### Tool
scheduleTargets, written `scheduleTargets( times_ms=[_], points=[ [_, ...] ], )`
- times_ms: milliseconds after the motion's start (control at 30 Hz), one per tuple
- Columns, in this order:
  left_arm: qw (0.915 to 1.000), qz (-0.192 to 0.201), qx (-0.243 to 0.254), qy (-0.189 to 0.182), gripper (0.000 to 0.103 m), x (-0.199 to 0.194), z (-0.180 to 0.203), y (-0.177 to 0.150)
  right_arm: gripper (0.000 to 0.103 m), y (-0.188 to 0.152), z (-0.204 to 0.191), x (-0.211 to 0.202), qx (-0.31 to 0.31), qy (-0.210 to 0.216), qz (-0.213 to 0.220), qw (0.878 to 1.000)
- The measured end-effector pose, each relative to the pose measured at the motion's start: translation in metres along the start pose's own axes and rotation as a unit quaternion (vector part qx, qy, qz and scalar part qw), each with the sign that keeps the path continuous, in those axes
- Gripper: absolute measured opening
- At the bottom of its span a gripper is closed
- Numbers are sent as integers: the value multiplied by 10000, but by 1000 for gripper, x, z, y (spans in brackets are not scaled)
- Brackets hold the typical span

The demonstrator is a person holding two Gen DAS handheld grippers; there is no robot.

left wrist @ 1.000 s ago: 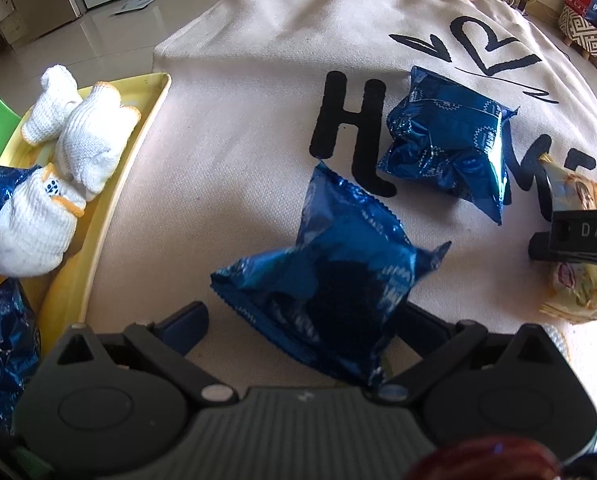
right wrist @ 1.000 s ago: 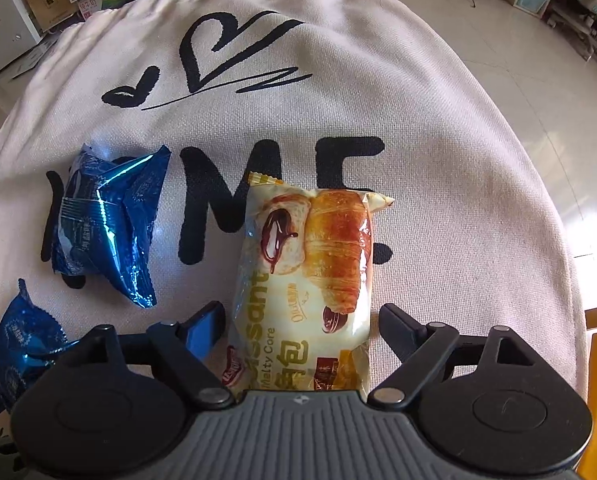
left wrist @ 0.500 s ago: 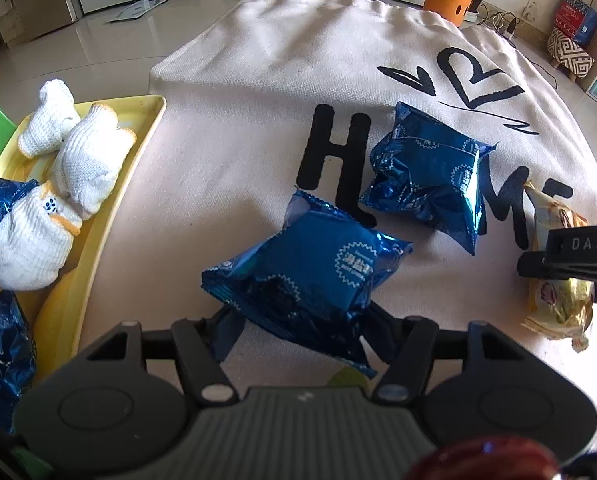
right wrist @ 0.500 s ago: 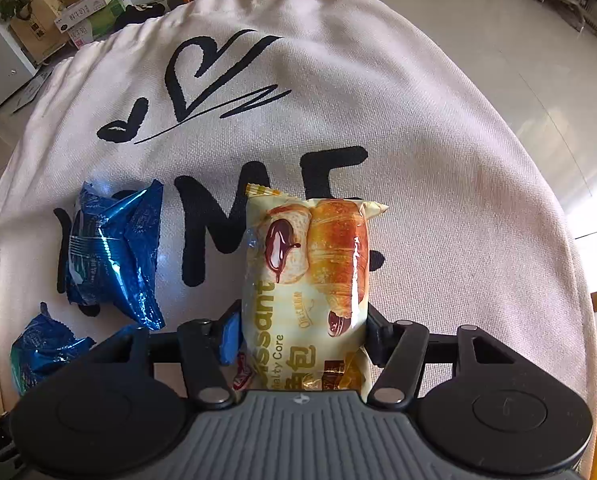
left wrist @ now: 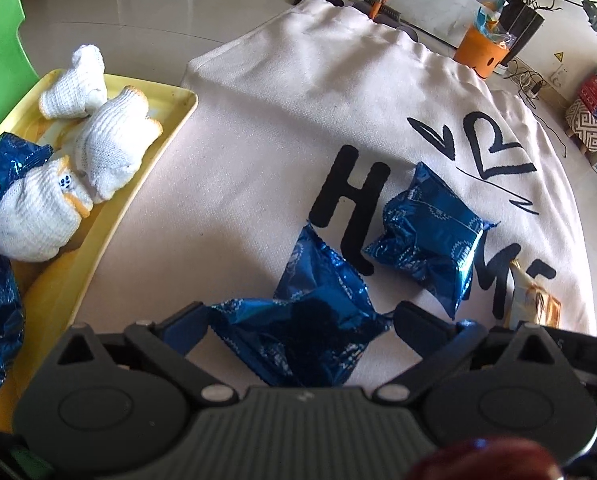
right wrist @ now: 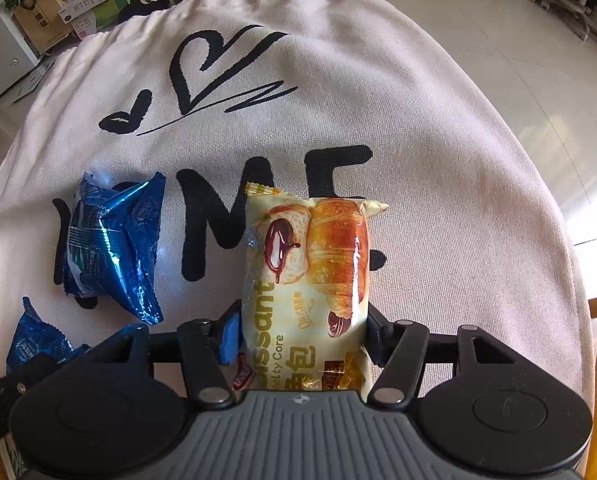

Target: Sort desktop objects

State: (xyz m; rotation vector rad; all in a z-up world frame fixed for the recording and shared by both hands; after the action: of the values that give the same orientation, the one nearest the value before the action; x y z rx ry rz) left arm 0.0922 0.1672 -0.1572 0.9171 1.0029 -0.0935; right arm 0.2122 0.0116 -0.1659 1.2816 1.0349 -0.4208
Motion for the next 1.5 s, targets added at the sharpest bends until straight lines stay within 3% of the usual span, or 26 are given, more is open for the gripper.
scheduleTargets(
  times_ms=[200,467,633,967,1233,1500],
  points=[
    [9996,-38,-270,88,102,11,-4,5,60,-1,-1,0,-47,-13,10,10000],
    [9992,-245,-281,164,102,19,-8,-3,60,-1,0,-2,-61,-13,11,10000],
    [9996,-252,-8,161,102,15,-3,-7,60,-1,0,-1,-36,-5,10,10000],
    [9994,-340,87,62,100,11,1,-17,60,2,1,-1,153,63,-19,9999],
    [9989,-343,227,242,102,18,-2,-20,60,2,1,-2,138,64,-22,9999],
    [9957,-359,759,387,102,20,4,-26,60,0,0,-1,95,55,-21,9999]
  ],
)
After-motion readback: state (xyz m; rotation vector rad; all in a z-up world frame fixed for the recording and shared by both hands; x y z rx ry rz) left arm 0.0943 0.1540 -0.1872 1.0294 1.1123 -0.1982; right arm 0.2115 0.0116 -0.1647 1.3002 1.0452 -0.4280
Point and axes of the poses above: each gripper's, at about its wrist camera, not at the fingertips, and x roughly the way its jaws point, z to its right, y to its top, the point moved 7 cm from there along x, roughly the way its jaws point, and after that the axes turned 15 degrees about z, right-handed, at the moved point
